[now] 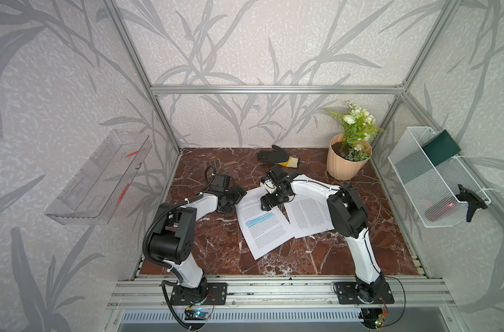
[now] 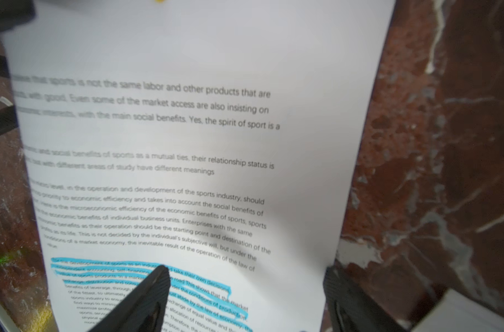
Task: Unclip the paperclips from the documents
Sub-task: Pick up the document from the center of the board.
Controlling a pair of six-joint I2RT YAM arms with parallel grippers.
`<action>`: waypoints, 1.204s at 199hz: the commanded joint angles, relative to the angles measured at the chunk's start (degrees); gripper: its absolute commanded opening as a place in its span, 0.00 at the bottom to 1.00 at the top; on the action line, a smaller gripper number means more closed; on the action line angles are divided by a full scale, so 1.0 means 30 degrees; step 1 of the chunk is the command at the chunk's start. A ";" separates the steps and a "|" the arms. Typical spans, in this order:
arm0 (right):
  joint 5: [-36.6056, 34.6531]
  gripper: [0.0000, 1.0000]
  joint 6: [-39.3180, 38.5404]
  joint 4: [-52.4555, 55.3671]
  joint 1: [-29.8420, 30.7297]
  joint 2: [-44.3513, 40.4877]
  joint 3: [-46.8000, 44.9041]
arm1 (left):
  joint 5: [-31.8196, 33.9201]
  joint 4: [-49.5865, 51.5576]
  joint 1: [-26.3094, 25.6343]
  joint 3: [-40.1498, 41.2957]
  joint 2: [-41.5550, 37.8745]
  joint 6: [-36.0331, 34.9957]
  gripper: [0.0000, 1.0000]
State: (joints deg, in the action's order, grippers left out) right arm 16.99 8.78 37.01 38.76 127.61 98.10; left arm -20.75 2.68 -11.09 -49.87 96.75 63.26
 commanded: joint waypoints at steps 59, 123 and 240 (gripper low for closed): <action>0.0078 0.86 0.0241 0.0735 0.0292 0.1468 -0.1146 | -0.2750 -0.9475 -0.0227 0.4088 -0.1166 0.9300 0.96; 0.0193 0.86 0.0191 0.1435 0.0286 0.2154 -0.0363 | -0.2256 -1.1056 -0.0258 0.6050 -0.3975 1.1824 0.96; 0.0517 0.86 0.0269 0.1475 0.0263 0.2485 -0.0312 | -0.0589 -1.5883 -0.1162 0.8408 -0.4505 1.4638 0.96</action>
State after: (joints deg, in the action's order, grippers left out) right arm 17.21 8.80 37.45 38.92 128.64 99.66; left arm -24.18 -39.59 -13.96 -24.25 85.27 102.98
